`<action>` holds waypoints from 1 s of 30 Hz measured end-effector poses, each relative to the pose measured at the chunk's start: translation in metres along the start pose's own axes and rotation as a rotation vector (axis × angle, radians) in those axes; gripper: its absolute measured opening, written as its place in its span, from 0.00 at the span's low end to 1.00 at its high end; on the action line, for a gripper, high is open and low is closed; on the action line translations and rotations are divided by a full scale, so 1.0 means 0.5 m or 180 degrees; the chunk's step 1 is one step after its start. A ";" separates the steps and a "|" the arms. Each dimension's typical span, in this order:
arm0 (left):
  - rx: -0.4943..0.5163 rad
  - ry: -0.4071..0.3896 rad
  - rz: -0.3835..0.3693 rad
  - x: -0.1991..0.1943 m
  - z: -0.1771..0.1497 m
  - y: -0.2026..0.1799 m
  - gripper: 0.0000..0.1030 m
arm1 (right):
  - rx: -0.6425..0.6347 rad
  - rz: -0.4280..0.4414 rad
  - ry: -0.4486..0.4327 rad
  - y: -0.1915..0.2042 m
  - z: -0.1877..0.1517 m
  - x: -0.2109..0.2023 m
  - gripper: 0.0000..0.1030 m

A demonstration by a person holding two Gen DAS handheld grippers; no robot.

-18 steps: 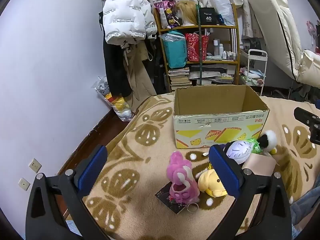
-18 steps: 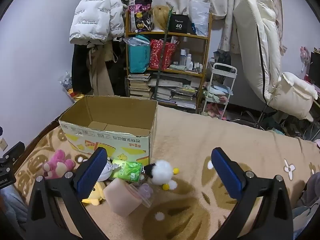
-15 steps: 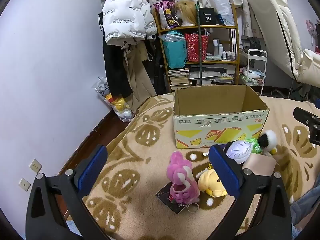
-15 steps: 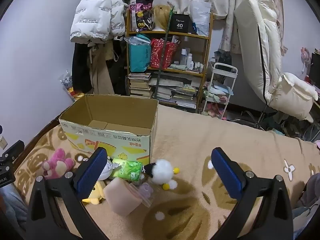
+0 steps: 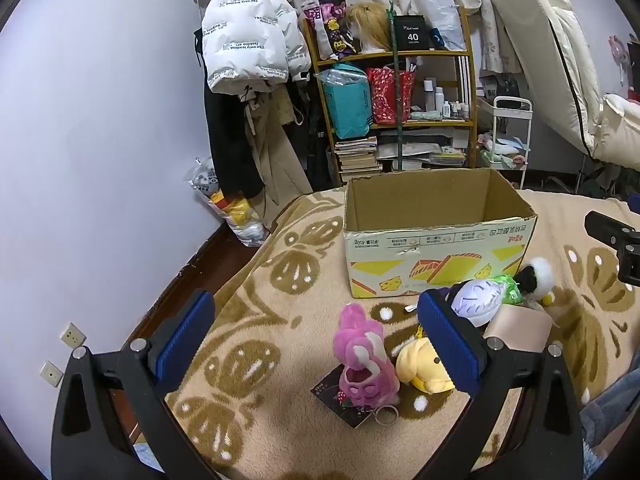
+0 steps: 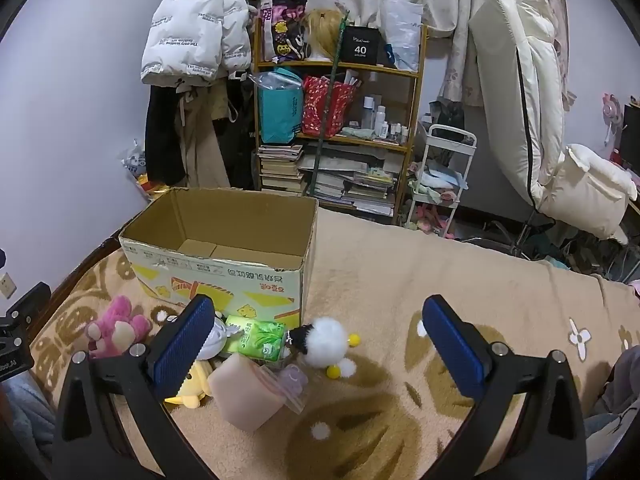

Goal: Organize soft objects

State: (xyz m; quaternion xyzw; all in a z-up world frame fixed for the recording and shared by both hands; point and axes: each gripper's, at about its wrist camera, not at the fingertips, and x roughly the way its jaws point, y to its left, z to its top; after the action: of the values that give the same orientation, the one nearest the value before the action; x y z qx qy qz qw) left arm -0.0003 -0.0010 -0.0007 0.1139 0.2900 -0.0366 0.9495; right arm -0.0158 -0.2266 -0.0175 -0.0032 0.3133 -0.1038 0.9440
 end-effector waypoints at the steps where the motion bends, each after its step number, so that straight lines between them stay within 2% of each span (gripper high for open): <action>1: 0.0003 -0.0002 0.0003 0.000 0.000 0.000 0.97 | 0.0004 -0.0001 0.0004 0.000 0.000 0.001 1.00; 30: 0.0034 -0.0007 0.0026 -0.007 0.000 -0.002 0.97 | 0.0032 0.0028 0.0042 0.003 -0.010 0.005 1.00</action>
State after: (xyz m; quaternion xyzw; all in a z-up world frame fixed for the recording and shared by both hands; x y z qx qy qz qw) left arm -0.0033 -0.0020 0.0010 0.1202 0.2883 -0.0344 0.9494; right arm -0.0164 -0.2255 -0.0228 0.0036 0.3190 -0.1012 0.9423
